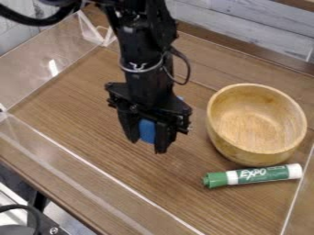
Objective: Remove the blue block from inside the brown bowl and put it on the table
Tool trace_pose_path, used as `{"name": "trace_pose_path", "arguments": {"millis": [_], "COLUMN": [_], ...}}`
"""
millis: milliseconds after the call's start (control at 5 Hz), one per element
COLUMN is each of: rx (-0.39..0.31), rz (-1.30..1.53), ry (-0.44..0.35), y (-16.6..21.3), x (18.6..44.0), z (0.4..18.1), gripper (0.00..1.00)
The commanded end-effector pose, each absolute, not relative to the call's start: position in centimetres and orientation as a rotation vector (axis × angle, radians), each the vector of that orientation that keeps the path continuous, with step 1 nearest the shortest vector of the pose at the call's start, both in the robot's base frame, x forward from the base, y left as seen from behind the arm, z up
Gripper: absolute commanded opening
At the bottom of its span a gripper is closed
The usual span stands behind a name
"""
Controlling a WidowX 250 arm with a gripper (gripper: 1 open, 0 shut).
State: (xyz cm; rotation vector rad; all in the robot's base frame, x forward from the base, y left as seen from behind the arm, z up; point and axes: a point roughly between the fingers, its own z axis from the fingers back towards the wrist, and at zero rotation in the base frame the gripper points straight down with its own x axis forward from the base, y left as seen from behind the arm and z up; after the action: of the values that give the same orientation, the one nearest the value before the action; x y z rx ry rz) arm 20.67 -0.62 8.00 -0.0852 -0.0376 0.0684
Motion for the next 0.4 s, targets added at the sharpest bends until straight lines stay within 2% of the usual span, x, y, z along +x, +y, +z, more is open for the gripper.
{"name": "trace_pose_path", "arguments": {"millis": [0, 200], "rx": [-0.083, -0.084], "rz": [0.072, 0.068], "ry": [-0.071, -0.079], "y": [-0.14, 0.21], "x": [21.37, 21.93], "z": [8.53, 8.75], "gripper": [1.00, 1.00]}}
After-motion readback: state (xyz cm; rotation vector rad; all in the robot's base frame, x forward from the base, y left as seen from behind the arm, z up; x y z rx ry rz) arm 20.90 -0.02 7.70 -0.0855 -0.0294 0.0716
